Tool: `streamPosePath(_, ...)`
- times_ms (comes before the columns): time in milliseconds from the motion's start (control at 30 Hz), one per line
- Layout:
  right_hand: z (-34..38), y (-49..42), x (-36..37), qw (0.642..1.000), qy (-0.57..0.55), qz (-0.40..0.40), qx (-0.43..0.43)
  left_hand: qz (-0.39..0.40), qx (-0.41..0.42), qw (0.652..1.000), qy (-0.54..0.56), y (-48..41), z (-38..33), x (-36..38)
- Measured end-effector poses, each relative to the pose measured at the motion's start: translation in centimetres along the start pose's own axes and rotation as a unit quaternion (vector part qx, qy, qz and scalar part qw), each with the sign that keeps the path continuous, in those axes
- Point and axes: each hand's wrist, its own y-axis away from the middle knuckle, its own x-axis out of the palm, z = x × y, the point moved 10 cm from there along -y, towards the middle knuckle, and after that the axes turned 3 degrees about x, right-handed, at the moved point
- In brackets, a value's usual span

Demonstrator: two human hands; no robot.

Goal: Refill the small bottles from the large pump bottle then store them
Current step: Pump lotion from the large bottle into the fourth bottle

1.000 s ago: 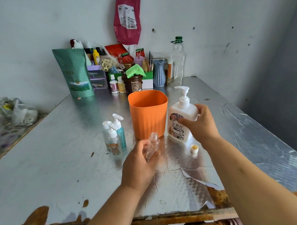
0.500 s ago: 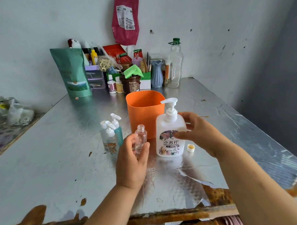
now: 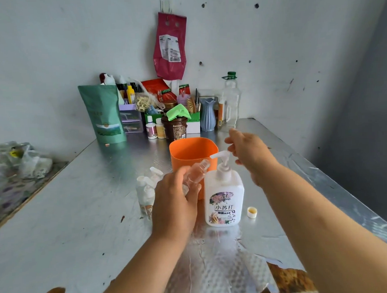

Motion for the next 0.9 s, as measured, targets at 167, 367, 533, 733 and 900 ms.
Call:
streamPosePath(167, -0.3, -1.3, 2.5, 0.994, 0.092, 0.042, 0.032, 0.020, -0.011, 1.000, -0.004, -0.8, -1.0, 0.0)
streamPosePath(367, -0.5, -1.8, 3.4, 0.974, 0.217, 0.065, 0.022, 0.019, 0.019, 1.000, -0.001, -1.4, -2.6, -0.3)
streamPosePath(533, -1.2, -2.6, 4.1, 0.955, 0.289, 0.070, 0.011, 0.028, 0.019, 0.999, 0.017, -1.5, -2.5, 0.0)
streamPosePath(733, -1.4, -2.7, 4.5, 0.940, 0.336, 0.057, -0.009, 0.052, -0.006, 0.998, 0.043, -1.4, -1.7, 0.8)
streamPosePath(900, -1.3, -2.0, 3.9, 0.959, 0.283, 0.023, -0.007, 0.062, -0.017, 0.997, 0.041, -1.1, -1.3, 1.0)
